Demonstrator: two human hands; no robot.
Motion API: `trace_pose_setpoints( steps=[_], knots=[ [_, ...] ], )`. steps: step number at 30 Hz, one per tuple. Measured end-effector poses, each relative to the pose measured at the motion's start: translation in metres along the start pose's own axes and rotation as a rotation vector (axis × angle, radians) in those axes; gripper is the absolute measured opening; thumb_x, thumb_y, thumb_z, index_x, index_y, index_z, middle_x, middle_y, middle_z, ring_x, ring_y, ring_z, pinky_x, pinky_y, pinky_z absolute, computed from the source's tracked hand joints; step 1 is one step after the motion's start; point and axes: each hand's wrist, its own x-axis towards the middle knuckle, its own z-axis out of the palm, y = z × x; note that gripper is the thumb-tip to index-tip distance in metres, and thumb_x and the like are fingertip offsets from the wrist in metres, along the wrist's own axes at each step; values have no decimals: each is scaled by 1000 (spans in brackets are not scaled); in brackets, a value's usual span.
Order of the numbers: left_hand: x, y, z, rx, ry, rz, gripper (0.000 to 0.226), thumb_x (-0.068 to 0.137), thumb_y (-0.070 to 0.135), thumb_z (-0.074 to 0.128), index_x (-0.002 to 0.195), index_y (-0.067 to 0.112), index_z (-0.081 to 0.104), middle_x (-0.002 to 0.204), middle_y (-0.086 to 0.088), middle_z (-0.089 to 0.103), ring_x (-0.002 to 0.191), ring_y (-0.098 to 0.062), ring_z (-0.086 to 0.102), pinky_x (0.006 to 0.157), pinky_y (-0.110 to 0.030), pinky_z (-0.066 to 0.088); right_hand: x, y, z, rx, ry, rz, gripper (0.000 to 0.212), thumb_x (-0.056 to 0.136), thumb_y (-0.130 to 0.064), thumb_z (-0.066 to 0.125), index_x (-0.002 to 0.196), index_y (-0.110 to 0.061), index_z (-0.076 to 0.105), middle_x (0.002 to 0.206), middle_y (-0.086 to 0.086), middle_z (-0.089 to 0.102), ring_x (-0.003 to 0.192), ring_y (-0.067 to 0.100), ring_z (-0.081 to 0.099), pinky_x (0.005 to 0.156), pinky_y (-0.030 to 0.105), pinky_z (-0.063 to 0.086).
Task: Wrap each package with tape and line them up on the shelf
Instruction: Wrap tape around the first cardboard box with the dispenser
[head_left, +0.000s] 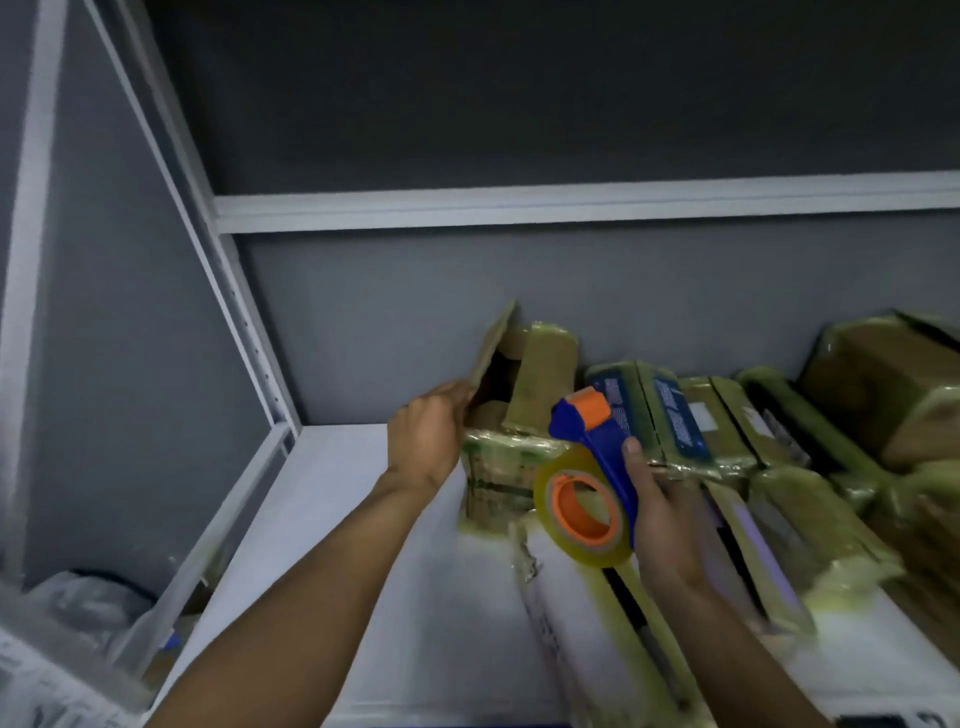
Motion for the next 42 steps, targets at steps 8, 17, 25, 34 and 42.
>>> trace_pose_setpoints(
  steps=[8,17,25,34,42],
  knots=[
    [0,-56,-21,-212,87,60,24,100,-1,49,103,7,72,107,-1,73,100,-21,67,90,-32,52,-11,16,-1,-67,26,23,75,71,-90,59,56,-17,65,55,11,58,53,15,54,60,35,43],
    [-58,-44,-20,-172,170,-147,58,79,-12,52,131,8,66,133,-7,62,127,-26,51,117,-31,33,-3,25,8,-127,-1,-15,83,75,-82,60,77,1,69,66,15,68,55,14,59,61,36,45],
    [-148,50,65,-804,-674,-522,79,68,71,80,136,42,51,130,23,63,123,-6,59,100,-33,52,16,10,-6,-108,56,8,35,92,-60,66,73,-34,77,72,-23,74,70,-4,68,73,31,51],
    [-122,75,85,-729,-570,-474,65,89,53,72,144,27,52,143,5,59,131,-19,54,111,-44,45,31,-13,7,-149,28,-5,58,91,-72,58,74,-18,70,60,-11,70,52,0,62,60,30,44],
    [-56,7,14,188,102,-129,52,81,61,68,124,34,57,127,1,53,121,-26,44,102,-49,24,54,-47,52,-93,-138,-118,64,71,-81,71,85,-18,75,76,0,74,63,4,68,64,27,52]
  ],
)
